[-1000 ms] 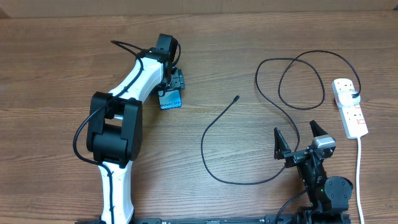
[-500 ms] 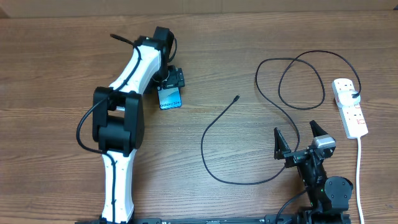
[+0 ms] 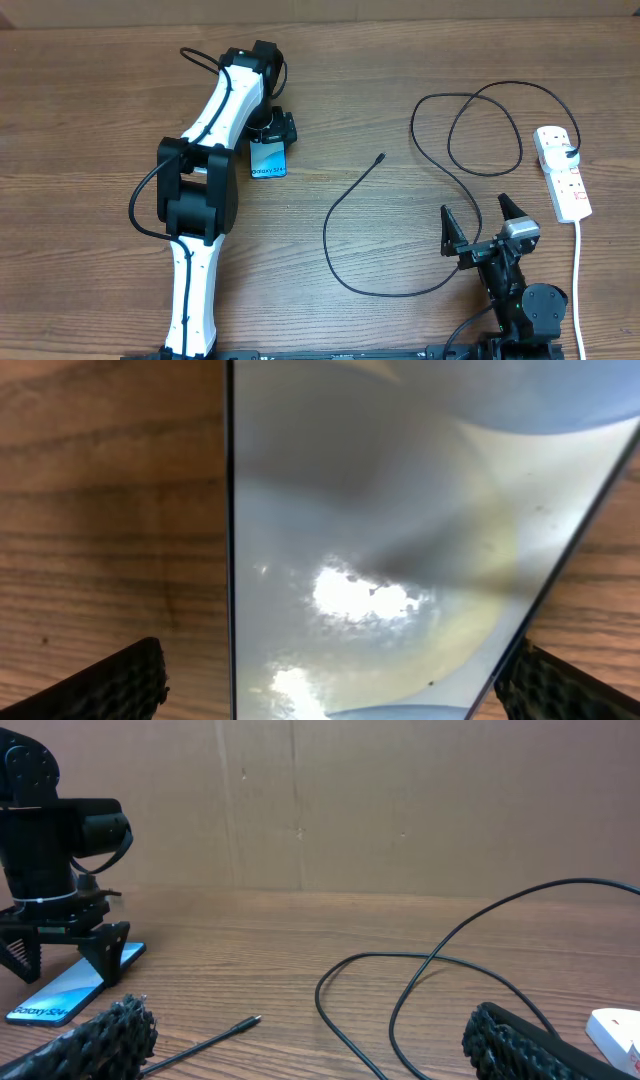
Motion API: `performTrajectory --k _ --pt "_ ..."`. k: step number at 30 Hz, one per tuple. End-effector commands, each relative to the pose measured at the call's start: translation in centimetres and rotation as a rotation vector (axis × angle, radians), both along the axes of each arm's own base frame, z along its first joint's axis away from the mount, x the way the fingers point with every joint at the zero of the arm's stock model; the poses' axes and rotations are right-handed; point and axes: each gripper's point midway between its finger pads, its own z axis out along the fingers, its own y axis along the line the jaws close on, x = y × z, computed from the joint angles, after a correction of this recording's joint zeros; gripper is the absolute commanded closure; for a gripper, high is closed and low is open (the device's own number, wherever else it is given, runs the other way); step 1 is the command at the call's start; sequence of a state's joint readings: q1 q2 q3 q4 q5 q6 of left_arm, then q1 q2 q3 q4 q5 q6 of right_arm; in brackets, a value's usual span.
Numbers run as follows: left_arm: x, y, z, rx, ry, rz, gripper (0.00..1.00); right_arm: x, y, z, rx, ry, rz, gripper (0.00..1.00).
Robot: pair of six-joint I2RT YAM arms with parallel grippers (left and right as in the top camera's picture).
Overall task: Plug charger to phone and switch on socket
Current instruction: 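Lift and tilt the phone upright with the left gripper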
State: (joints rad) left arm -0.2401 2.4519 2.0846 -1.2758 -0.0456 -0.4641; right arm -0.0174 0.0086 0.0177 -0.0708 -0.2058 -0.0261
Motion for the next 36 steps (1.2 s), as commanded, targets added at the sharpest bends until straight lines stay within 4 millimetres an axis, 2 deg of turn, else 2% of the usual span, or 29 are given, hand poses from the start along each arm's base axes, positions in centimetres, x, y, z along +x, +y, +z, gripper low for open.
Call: performTrajectory --k 1,7,14,24,29,32,36 --pt "-0.6 -0.5 -2.9 0.035 0.03 -0.068 0.01 0.0 0.1 -0.2 -0.005 -0.003 0.003 0.0" --pt "-0.9 -0.6 -2.8 0.024 0.047 -0.112 0.0 0.0 0.1 -0.2 -0.005 -0.003 0.003 0.0" --pt "-1.6 -2.1 -3.4 -0.087 0.078 -0.163 0.0 0.0 0.1 -0.2 -0.005 -0.003 0.002 0.0" --pt "-2.0 -0.7 -4.4 -0.079 0.095 -0.071 0.0 0.0 0.1 -0.2 -0.005 -0.003 0.002 0.0" --pt "-2.5 -0.3 -4.9 -0.049 0.106 -0.077 0.05 0.0 0.1 -0.2 -0.005 -0.003 0.002 0.0" --pt "-2.6 0.7 -5.1 0.009 0.105 -0.077 0.05 0.0 0.1 -0.2 -0.005 -0.003 0.002 0.0" --pt "-2.5 0.8 -5.2 0.011 0.1 -0.076 0.04 0.0 0.1 -0.2 -0.005 -0.003 0.002 0.0"
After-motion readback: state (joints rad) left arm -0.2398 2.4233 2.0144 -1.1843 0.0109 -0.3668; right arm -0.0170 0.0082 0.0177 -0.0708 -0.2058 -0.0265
